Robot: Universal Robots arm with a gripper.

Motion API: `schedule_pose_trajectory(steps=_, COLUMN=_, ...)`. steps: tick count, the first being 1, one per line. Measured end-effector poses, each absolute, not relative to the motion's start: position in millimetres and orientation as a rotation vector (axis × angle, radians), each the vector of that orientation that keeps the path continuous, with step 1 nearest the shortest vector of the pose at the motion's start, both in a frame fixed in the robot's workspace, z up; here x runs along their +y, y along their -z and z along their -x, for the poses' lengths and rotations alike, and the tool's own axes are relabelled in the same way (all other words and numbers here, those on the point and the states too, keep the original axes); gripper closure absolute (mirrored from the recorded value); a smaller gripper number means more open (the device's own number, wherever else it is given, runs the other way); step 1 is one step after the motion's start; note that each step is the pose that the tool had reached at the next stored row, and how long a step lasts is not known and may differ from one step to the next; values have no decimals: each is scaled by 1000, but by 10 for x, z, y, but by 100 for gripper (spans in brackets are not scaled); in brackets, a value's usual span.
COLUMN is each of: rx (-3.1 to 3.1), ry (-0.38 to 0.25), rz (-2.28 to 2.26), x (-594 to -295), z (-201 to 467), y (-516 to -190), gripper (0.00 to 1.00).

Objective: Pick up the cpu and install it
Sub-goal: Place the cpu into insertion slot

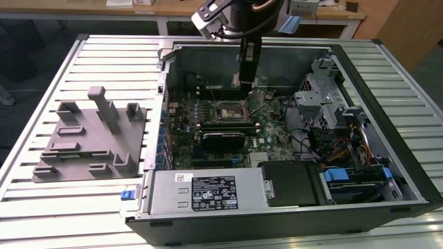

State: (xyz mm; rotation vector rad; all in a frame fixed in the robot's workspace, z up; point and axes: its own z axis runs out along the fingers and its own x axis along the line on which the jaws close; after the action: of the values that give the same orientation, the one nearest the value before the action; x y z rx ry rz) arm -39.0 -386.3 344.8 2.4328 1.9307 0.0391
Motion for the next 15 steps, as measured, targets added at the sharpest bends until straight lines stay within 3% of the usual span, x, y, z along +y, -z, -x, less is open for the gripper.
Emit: schedule_pose_trajectory(steps=15, rx=1608, ry=-32, rz=-2654, x=-3862, z=390, y=-3429, gripper=46)
